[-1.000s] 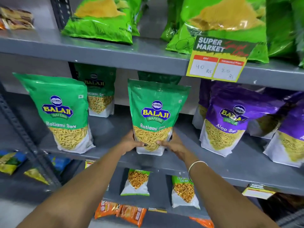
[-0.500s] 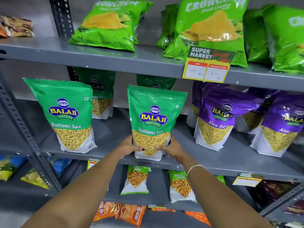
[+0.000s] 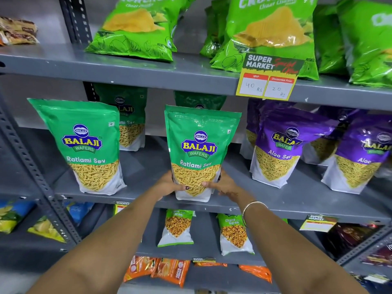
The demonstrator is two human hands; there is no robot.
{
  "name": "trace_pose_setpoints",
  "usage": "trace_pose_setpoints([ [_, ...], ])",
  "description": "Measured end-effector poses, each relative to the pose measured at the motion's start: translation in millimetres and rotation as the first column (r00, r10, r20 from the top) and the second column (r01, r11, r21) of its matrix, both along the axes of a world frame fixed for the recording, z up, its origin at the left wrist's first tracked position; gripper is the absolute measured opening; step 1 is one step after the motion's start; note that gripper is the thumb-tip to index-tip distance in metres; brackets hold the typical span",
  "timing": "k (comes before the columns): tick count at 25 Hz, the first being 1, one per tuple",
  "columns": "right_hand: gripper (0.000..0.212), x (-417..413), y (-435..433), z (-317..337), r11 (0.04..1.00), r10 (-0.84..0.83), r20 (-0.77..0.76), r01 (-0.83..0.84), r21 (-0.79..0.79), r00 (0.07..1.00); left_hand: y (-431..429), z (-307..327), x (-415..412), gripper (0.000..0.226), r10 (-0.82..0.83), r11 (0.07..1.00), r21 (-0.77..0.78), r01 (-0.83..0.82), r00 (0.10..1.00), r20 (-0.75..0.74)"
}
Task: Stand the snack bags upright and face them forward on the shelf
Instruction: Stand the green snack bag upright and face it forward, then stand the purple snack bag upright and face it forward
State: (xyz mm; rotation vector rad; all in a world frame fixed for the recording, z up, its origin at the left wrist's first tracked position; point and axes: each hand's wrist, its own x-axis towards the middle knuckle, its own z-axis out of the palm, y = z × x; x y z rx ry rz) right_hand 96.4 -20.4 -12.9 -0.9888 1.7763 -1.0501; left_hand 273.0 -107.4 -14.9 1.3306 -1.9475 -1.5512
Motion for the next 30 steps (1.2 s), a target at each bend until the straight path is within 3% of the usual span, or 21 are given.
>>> trace_pose_setpoints([
  [3,0.087,-9.6,5.5,5.2,0.998,0.003,-0.047,0.000,0.061,0.999,-0.1,8.7,4.1,0.080,-0.042,0.990,0.136,0.045,0.999,-0.019],
  [4,0.090,-17.5,9.9,5.9,0.996,-0.007,-0.069,0.013,0.089,0.998,-0.1,7.9,3.9,0.089,-0.006,0.994,0.112,0.008,1.000,-0.021],
  [6,0.086,-40.9,23.5,6.9,0.987,-0.049,-0.121,0.067,0.149,0.991,9.6,3.0,5.0,0.102,0.172,0.971,-0.165,-0.173,0.985,-0.018],
  [7,0.077,-54.8,33.8,9.8,0.978,-0.063,-0.128,0.087,0.192,0.990,19.5,-2.0,5.6,0.097,0.260,0.882,-0.398,-0.251,0.965,-0.034],
  [9,0.051,-89.9,57.4,13.8,0.948,-0.066,-0.144,0.108,0.300,0.987,43.0,-19.8,-1.1,0.077,0.310,0.537,-0.813,-0.226,0.949,-0.059],
  [11,0.034,-130.8,78.7,12.5,0.920,-0.077,-0.232,0.158,0.359,0.970,67.1,-30.4,-26.3,0.061,0.192,0.291,-0.950,-0.108,0.980,-0.053],
  [13,0.036,-174.6,96.5,8.0,0.922,-0.115,-0.318,0.220,0.318,0.941,83.6,-35.0,-73.3,0.054,0.032,0.208,-0.978,0.016,0.999,0.024],
  [15,0.070,-216.7,106.5,-2.9,0.943,-0.178,-0.316,0.253,0.216,0.932,92.6,-29.3,-136.9,0.054,-0.055,0.318,-0.942,0.109,0.994,0.096],
  [17,0.094,-244.5,105.1,-10.4,0.953,-0.280,-0.169,0.295,0.073,0.945,88.3,-25.6,-198.3,0.066,-0.046,0.681,-0.732,0.023,0.999,-0.011],
  [18,0.094,-255.9,99.5,-16.1,0.961,-0.276,-0.113,0.276,-0.008,0.955,82.8,-21.8,-223.8,0.079,-0.003,0.849,-0.526,-0.059,0.993,-0.116],
  [19,0.095,-269.7,92.7,-22.9,0.969,-0.242,-0.082,0.237,-0.063,0.967,71.3,-21.9,-246.9,0.091,0.061,0.941,-0.318,-0.117,0.981,-0.183],
  [21,0.113,-286.8,76.1,-32.3,0.986,-0.153,-0.025,0.151,-0.067,0.988,47.8,-26.9,-270.6,0.102,0.101,0.989,-0.084,-0.118,0.978,-0.183],
  [24,0.087,-281.9,69.2,-24.5,0.991,-0.013,0.106,0.027,-0.128,0.994,40.5,-29.0,-284.0,0.094,0.066,0.997,0.050,-0.059,0.984,-0.166],
  [27,0.058,-276.6,66.7,-23.7,0.971,0.089,0.170,-0.047,-0.235,0.981,53.8,-25.6,-282.4,0.067,0.144,0.989,0.041,-0.140,0.982,-0.118],
  [30,0.050,-274.1,81.5,-19.0,0.973,0.110,0.134,-0.079,-0.217,0.985,69.4,-30.6,-272.9,0.072,0.150,0.989,0.003,-0.150,0.988,-0.038],
])
